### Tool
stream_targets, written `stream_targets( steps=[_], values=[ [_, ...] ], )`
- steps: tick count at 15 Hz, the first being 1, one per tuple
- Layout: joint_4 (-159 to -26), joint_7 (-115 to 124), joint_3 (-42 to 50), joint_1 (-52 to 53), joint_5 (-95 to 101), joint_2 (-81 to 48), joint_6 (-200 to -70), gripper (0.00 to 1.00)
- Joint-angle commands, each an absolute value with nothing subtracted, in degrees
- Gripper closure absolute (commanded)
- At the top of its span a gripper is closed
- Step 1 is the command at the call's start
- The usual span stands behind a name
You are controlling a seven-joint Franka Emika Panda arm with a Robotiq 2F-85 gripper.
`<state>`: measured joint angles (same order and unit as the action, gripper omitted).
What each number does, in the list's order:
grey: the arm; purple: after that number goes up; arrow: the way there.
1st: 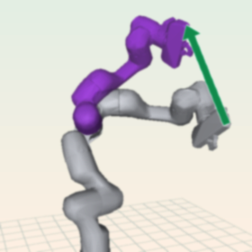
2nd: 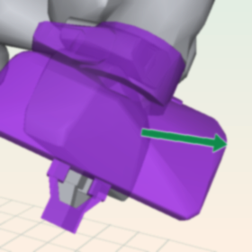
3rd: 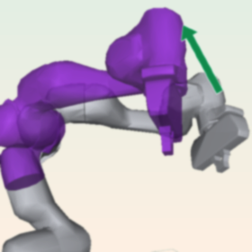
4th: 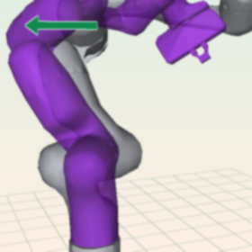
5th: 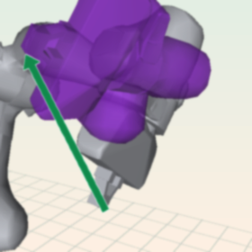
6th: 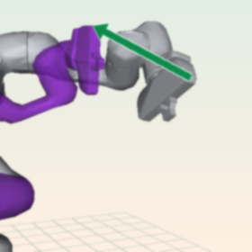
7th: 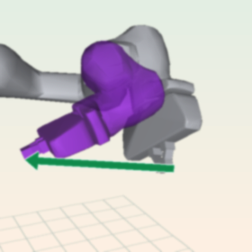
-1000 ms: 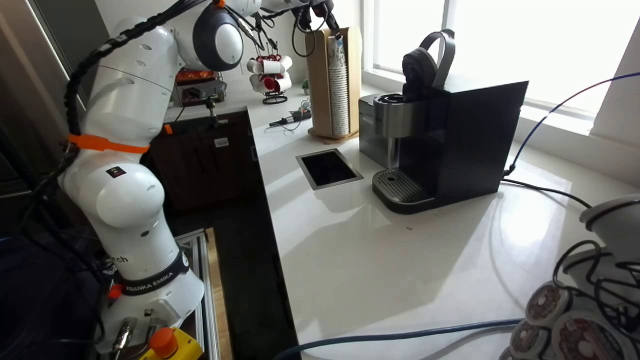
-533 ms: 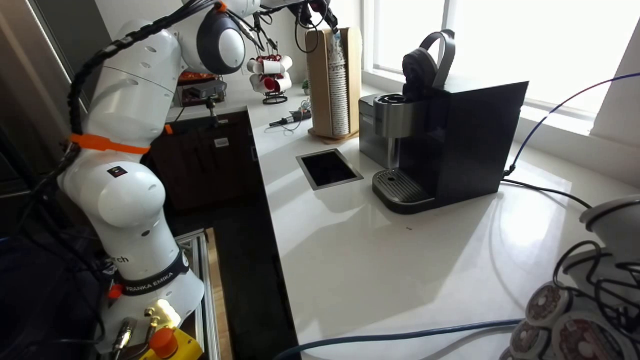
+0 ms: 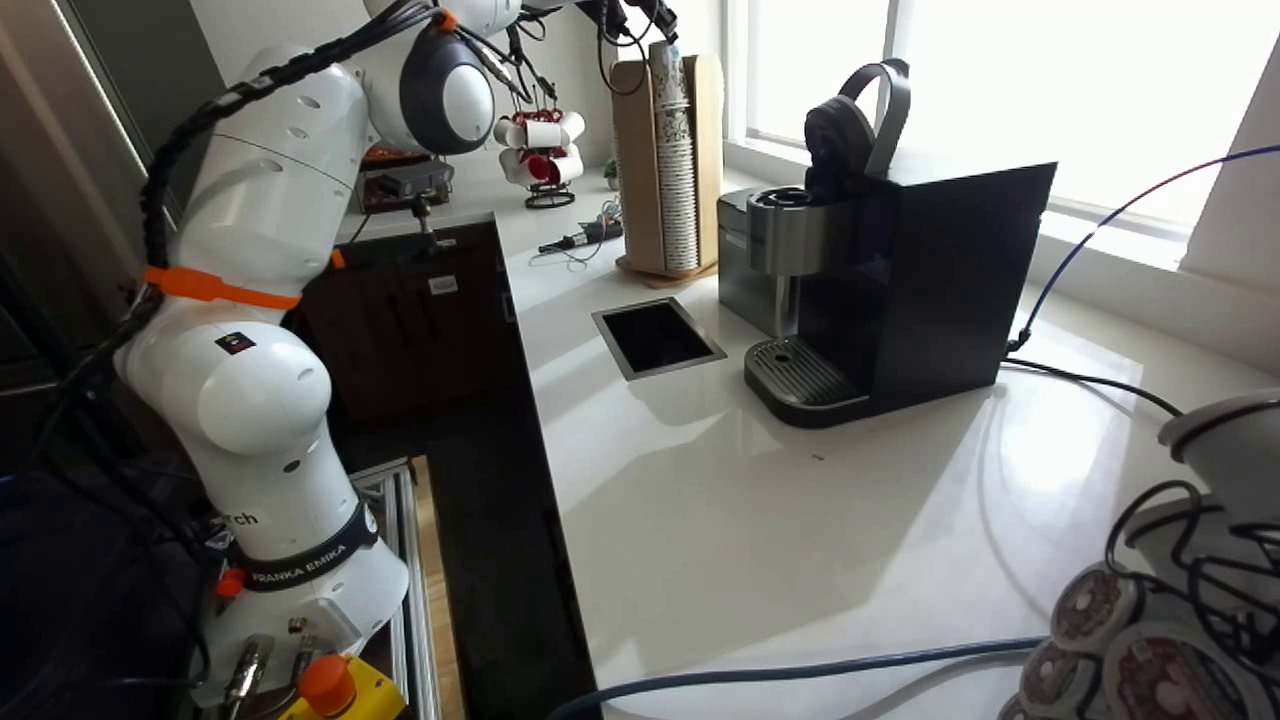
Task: Remove two cups from the pile, place one on the rack and place the other on the counter top to the right of the coffee maker
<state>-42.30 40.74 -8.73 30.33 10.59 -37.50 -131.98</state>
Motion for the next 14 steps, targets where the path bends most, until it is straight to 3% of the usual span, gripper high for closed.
stream_targets(
  steps=[1,4,12,13,14],
  values=[
    [-38.75,41.12,-8.63,31.07,10.88,-40.05,-134.14,0.99],
    [-38.53,42.34,-7.59,31.34,11.91,-40.15,-138.76,0.99],
    [-40.95,41.87,-7.34,31.20,10.96,-38.46,-135.13,0.99],
    [-41.18,41.98,-7.36,31.25,10.95,-38.29,-135.18,0.94],
    [-41.26,42.06,-7.20,31.32,11.15,-38.23,-135.37,0.98]
  ],
)
